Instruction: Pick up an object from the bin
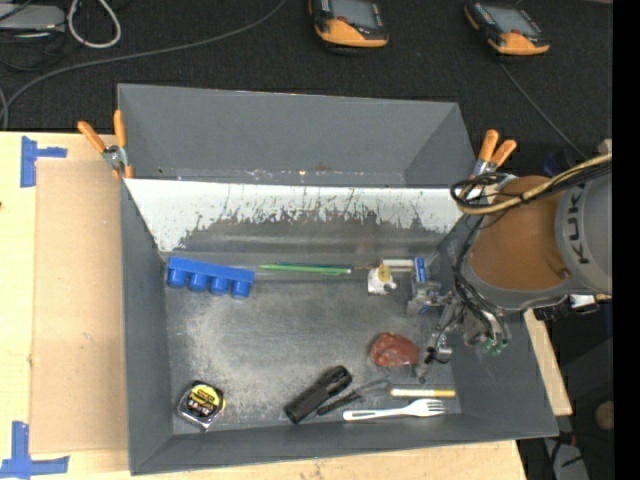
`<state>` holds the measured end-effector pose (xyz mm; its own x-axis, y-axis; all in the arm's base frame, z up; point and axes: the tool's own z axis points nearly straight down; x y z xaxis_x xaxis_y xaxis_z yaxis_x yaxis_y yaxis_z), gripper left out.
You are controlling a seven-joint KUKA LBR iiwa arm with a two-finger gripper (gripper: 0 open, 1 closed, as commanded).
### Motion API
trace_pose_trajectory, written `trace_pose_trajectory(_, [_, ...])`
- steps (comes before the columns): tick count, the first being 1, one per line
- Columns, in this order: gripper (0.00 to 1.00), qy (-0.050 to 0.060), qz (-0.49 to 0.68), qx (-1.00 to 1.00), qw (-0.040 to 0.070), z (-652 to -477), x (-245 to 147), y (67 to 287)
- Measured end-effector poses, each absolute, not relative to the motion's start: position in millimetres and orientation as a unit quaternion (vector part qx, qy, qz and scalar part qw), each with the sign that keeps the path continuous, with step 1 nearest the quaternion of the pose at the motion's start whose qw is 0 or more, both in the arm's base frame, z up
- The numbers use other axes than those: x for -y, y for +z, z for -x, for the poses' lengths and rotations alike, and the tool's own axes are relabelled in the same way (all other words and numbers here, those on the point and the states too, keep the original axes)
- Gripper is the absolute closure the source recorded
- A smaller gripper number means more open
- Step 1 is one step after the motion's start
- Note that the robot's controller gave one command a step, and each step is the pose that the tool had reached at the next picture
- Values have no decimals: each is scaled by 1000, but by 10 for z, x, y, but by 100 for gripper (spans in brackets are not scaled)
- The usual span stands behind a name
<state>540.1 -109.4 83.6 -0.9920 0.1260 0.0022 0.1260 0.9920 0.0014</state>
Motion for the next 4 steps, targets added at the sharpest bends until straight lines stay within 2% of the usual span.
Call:
trace_pose_trajectory(1, [0,-2,134,991,3,-5321,789,992])
trace_pose_trajectory(2, [0,0,272,962,3,-5329,821,729])
trace_pose_trajectory(3, [100,-1,169,986,2,-5302,730,703])
trace_pose_trajectory(4, [100,-1,169,986,2,-5302,730,704])
